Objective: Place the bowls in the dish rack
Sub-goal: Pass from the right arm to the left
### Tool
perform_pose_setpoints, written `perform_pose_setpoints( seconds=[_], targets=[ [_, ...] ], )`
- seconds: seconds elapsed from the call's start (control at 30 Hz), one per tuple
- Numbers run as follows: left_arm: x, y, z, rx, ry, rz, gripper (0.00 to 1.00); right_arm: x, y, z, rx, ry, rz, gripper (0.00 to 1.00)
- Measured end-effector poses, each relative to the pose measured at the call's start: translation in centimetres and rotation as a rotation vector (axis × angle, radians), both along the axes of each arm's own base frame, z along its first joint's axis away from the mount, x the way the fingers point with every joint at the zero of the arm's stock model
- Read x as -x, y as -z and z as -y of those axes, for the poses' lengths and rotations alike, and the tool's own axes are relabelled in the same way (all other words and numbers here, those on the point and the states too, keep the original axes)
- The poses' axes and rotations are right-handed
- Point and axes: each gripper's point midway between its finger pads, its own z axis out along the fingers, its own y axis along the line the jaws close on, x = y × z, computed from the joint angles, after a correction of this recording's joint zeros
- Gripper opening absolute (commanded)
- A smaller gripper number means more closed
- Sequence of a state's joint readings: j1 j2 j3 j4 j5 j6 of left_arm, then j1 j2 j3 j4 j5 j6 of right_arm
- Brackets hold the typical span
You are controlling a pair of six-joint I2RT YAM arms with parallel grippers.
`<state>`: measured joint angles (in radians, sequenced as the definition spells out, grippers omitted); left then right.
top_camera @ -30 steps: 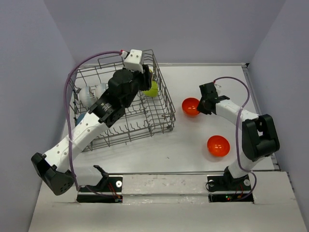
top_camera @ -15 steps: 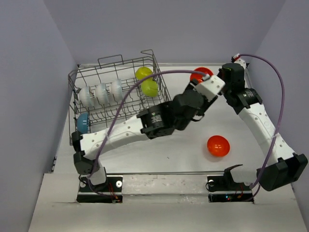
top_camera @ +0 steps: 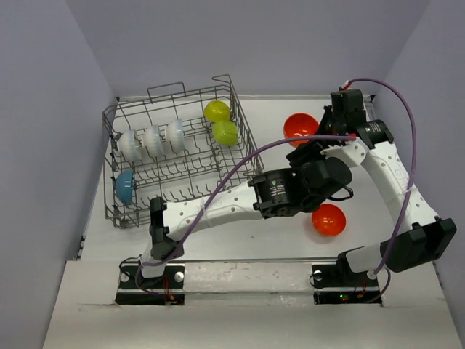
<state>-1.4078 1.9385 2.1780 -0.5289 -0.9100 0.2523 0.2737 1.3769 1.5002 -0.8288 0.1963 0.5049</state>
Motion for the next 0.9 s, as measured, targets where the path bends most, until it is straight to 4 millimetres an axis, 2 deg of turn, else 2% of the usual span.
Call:
perform_pose_setpoints(
  seconds=[0.1,0.2,0.33,0.4,0.5,0.63,0.8,0.9],
  targets=[
    [0.5,0.5,0.0,-0.029,0.032,0.003,0.58,-0.1,-0.1,-0.6,-0.009,-0.026,-0.021,0.01],
    [1.4,2.8,-0.9,-0.127,0.084,-0.003,0.58,0.0,-0.3,-1.2,-0.012,-0.052,-0.048,0.01],
    [2.3,6.4,-3.1,-0.261,0.137,-0.017,0.58,0.2,-1.4,-1.1,-0.007,-0.051,-0.051,0.01],
    [2.5,7.0,-4.3,-0.295,0.155,-0.014,0.57,0.7,-2.3,-0.8,0.003,-0.047,-0.053,0.01],
    [2.6,5.9,-5.4,-0.299,0.174,0.013,0.56,1.2,-2.9,-0.5,0.01,-0.046,-0.056,0.01],
    [2.4,4.1,-5.8,-0.284,0.184,0.061,0.56,2.3,-3.6,-0.1,0.03,-0.055,-0.079,0.01],
    [2.3,3.8,-5.0,-0.337,0.211,0.105,0.56,3.5,-5.1,-0.2,0.027,-0.09,-0.083,0.01],
    [2.4,4.0,-3.6,-0.373,0.231,0.119,0.56,4.0,-5.7,-0.4,0.02,-0.111,-0.086,0.01]
  ],
)
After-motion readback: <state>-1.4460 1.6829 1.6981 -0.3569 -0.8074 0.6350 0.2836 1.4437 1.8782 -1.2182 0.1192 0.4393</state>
